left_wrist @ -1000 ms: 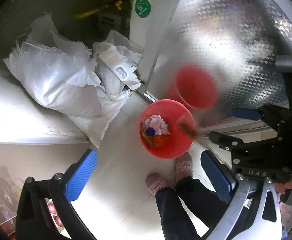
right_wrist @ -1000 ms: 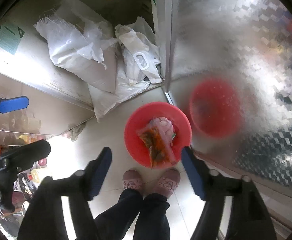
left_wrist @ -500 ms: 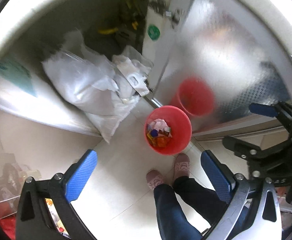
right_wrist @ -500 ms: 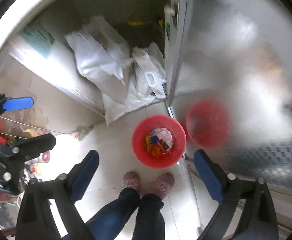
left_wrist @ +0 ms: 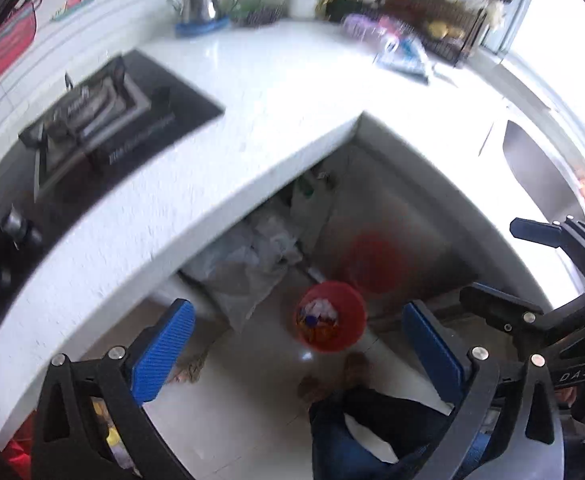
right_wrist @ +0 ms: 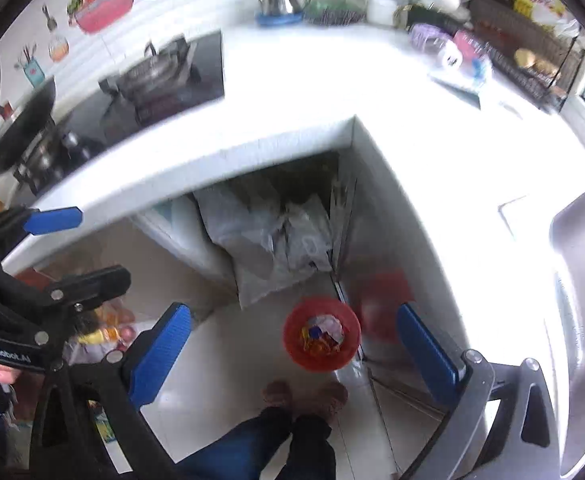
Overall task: Collect trash
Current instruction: 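Raise both tools back up over the counter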
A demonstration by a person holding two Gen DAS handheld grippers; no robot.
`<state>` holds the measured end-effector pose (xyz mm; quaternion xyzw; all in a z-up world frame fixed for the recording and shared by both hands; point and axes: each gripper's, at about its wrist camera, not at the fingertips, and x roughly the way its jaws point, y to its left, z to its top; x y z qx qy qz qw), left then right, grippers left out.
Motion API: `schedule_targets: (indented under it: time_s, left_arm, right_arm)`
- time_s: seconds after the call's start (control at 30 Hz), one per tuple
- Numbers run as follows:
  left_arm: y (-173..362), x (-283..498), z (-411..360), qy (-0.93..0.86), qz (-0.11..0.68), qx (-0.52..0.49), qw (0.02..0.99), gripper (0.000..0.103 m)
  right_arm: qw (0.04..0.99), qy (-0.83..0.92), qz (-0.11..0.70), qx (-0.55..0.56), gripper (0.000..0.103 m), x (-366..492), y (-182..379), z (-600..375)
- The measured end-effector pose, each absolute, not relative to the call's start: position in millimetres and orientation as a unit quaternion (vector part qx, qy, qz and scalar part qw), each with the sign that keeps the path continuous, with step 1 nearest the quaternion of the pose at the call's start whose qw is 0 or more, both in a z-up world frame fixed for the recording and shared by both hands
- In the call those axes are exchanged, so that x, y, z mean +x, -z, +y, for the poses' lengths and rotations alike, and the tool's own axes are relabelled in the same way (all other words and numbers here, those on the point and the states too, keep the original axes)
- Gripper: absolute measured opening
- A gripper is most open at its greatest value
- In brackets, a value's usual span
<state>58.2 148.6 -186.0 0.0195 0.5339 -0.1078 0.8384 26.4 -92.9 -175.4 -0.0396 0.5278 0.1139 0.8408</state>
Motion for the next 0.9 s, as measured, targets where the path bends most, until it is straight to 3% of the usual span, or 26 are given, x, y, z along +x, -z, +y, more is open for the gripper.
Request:
schedule_targets:
  time_s: [0.3, 0.9]
  left_arm:
    - [126, 82, 117, 0.141, 0.496, 0.048, 0.856, 0.103]
    - [115, 208, 10, 0.187, 0.494, 0.082, 0.845, 0.103]
  right_arm:
    - [0.87, -0.077, 0.487, -0.032, 0.103, 31, 115, -115]
    - [0.882, -0.018, 0.47, -0.009, 0.103, 110, 77, -212]
